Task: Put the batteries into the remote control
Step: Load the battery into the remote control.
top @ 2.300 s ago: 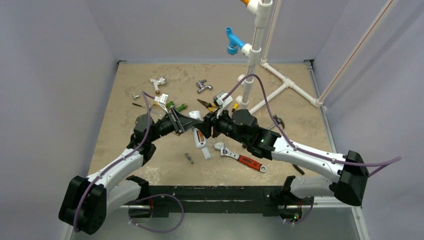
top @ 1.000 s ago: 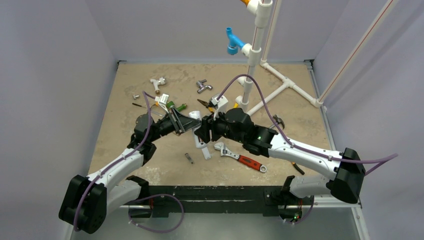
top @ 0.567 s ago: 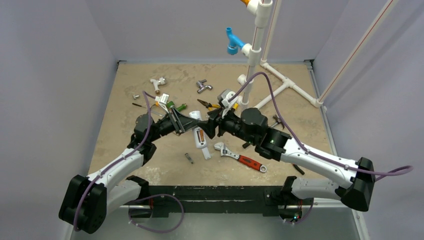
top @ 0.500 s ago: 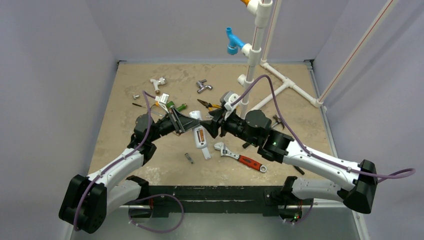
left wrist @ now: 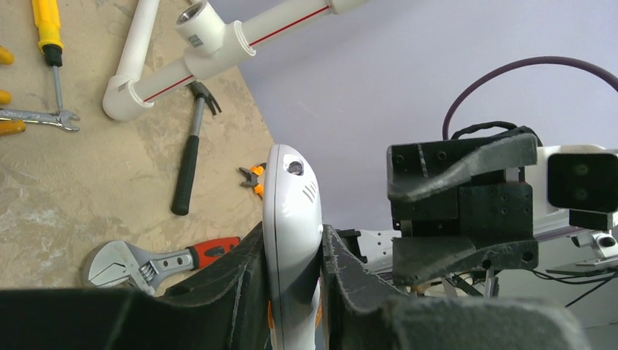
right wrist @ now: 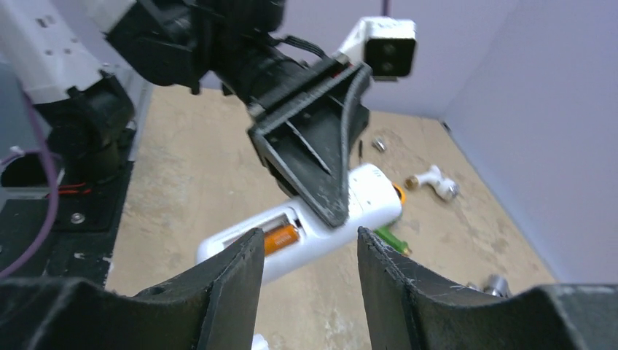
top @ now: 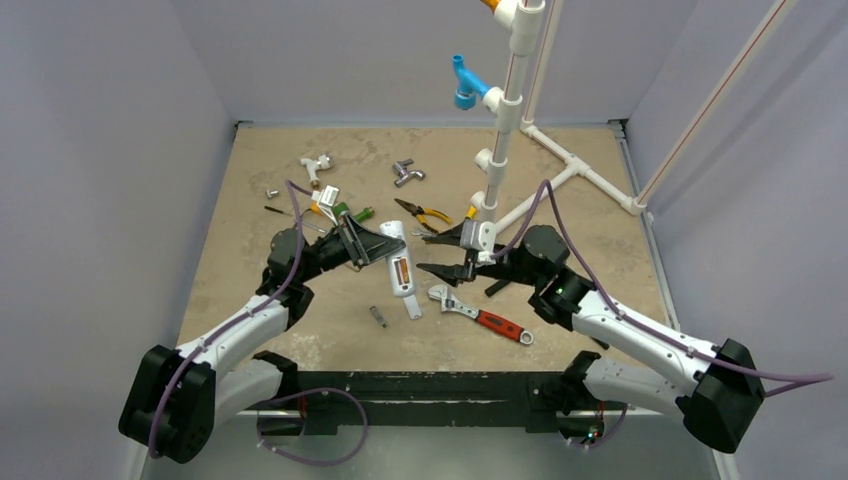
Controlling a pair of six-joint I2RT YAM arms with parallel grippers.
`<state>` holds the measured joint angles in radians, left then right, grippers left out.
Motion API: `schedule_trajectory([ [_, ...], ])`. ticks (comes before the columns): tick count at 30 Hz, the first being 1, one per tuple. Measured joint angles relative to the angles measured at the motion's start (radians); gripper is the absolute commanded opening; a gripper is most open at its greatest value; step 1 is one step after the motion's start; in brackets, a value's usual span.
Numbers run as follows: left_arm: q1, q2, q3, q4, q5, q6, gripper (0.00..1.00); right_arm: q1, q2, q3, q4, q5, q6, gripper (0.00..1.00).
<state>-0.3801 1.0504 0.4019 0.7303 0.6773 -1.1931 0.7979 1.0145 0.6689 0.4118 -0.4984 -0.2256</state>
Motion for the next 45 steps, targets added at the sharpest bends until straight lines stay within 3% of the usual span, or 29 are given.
schedule_trajectory([
  [7,0.0,0.001,0.0,0.016,0.001,-0.001,0.0,0.0,0.076,0.0,0.119,-0.231,-0.045,0.44],
  [12,0.0,0.001,0.0,0.017,0.001,-0.001,0.0,0.0,0.144,0.005,0.127,-0.279,-0.071,0.43],
  [22,0.0,0.001,0.0,0.017,0.003,-0.001,0.0,0.0,0.167,0.006,0.151,-0.277,-0.09,0.4],
  [31,0.0,0.001,0.0,0.017,0.004,-0.001,0.0,0.0,0.206,0.025,0.166,-0.269,-0.093,0.31],
  [45,0.0,0.001,0.0,0.017,0.004,-0.001,0.0,0.0,0.238,0.034,0.167,-0.252,-0.098,0.29],
])
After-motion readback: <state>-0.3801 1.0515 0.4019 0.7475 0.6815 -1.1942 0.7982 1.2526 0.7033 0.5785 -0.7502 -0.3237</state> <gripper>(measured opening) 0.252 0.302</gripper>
